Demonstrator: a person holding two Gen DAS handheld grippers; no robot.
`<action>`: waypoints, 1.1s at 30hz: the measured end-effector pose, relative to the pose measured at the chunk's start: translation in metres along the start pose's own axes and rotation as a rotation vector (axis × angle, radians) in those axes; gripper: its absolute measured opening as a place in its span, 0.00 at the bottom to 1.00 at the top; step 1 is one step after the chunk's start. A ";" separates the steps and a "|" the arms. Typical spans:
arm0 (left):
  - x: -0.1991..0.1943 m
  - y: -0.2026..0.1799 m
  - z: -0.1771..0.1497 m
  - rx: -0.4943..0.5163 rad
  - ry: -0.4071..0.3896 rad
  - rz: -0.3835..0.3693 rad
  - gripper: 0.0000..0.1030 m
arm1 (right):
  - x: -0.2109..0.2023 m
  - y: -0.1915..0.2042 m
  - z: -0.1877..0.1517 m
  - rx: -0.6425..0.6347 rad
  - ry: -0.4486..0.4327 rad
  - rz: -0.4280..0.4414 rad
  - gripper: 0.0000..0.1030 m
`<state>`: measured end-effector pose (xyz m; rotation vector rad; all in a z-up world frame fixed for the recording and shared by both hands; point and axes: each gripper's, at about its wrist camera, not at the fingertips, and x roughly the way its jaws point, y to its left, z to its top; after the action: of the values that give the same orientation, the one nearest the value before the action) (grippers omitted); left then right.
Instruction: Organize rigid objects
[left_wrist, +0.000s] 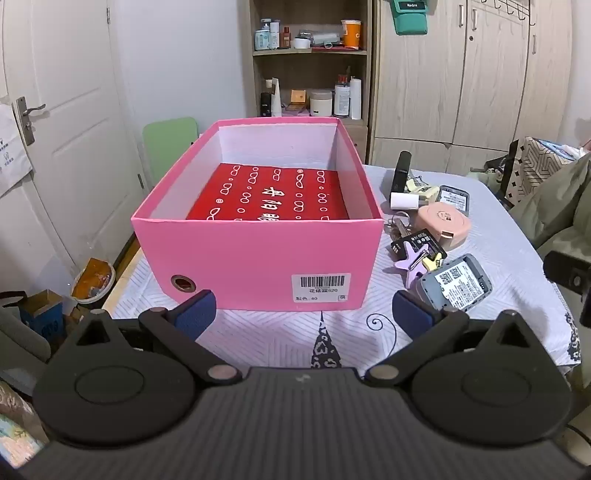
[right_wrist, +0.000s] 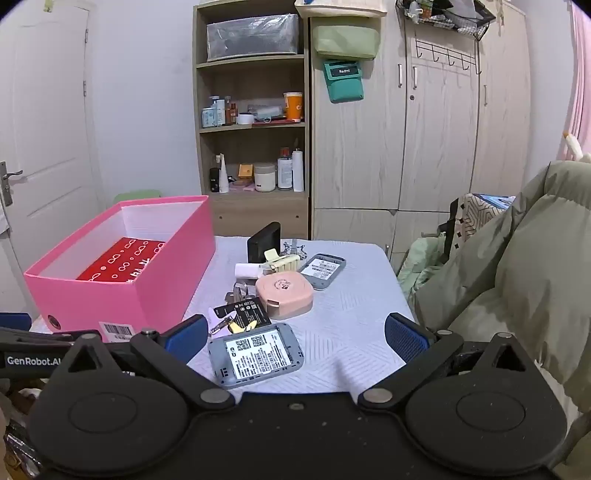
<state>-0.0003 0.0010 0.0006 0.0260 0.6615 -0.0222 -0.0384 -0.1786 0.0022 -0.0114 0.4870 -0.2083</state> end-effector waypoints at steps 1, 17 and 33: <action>-0.001 0.001 0.000 -0.008 -0.008 0.002 1.00 | -0.001 0.000 0.001 0.000 -0.002 -0.001 1.00; -0.016 -0.010 -0.005 0.004 -0.046 -0.019 1.00 | 0.000 -0.005 -0.004 -0.014 0.007 -0.047 1.00; 0.000 -0.013 -0.007 -0.033 -0.010 -0.016 1.00 | 0.006 -0.010 -0.006 -0.003 0.013 -0.080 1.00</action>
<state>-0.0051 -0.0117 -0.0056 -0.0111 0.6520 -0.0265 -0.0384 -0.1891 -0.0053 -0.0326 0.5001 -0.2866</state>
